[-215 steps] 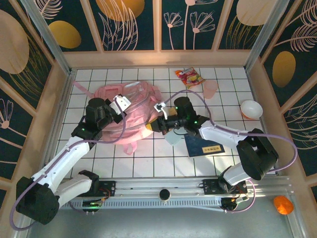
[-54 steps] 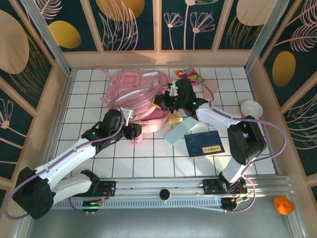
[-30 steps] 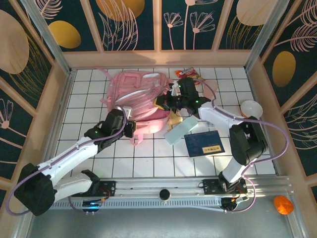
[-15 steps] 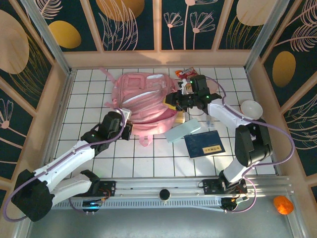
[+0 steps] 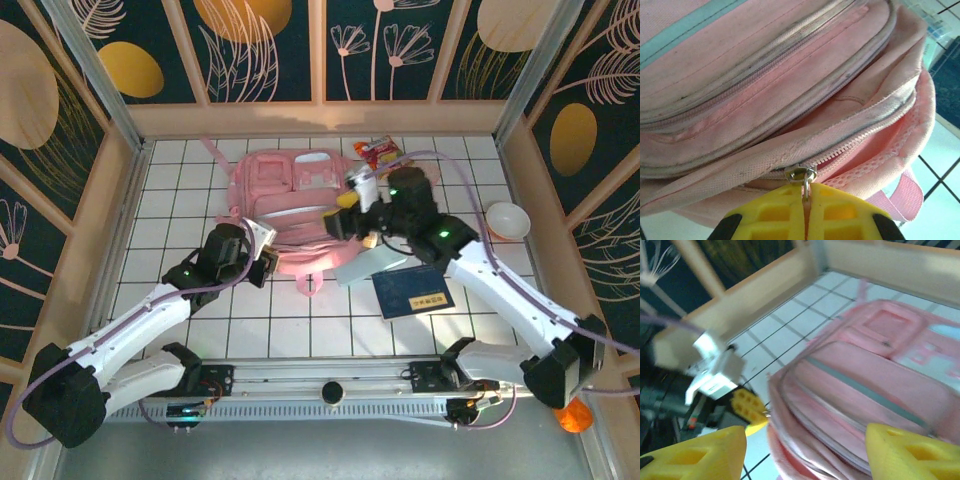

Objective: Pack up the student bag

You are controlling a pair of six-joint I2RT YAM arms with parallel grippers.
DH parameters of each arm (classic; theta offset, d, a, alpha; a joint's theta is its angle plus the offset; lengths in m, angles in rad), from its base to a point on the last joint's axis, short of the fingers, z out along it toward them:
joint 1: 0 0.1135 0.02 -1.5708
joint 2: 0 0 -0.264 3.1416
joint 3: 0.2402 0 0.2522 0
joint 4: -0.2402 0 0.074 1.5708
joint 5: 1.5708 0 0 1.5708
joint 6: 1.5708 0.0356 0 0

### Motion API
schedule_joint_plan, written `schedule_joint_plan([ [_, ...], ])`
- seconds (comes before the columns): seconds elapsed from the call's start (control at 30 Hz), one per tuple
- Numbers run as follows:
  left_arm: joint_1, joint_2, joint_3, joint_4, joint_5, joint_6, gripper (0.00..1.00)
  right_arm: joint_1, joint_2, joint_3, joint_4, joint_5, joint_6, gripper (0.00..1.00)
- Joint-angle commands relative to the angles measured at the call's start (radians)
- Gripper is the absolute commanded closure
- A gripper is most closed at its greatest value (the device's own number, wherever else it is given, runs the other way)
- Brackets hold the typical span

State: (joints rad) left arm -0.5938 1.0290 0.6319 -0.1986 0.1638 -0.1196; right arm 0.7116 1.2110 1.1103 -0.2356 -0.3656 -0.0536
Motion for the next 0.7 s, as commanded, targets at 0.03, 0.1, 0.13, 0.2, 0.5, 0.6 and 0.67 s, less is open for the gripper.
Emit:
schedule_joint_plan([
  [0.03,0.003,-0.033,0.057,0.095,0.083,0.027,1.00,0.100,0.164,0.023,0.032,0.065,-0.288,0.36],
  [0.1,0.003,-0.039,0.057,0.098,0.085,0.024,1.00,0.128,0.228,0.035,0.060,0.056,-0.341,0.36],
  [0.13,0.004,-0.043,0.056,0.102,0.086,0.023,1.00,0.133,0.256,0.037,0.076,0.045,-0.359,0.37],
  [0.2,0.004,-0.051,0.055,0.109,0.089,0.023,1.00,0.134,0.289,0.032,0.105,0.029,-0.387,0.37],
  [0.5,0.004,-0.037,0.071,0.111,0.052,0.035,1.00,0.115,0.388,0.050,0.097,0.042,-0.490,0.68],
  [0.6,0.003,-0.014,0.075,0.061,-0.118,0.039,1.00,0.084,0.353,0.060,0.041,-0.009,-0.515,0.96],
  [0.67,0.005,-0.002,0.075,0.035,-0.222,0.040,1.00,0.062,0.314,0.059,-0.011,-0.055,-0.560,1.00],
])
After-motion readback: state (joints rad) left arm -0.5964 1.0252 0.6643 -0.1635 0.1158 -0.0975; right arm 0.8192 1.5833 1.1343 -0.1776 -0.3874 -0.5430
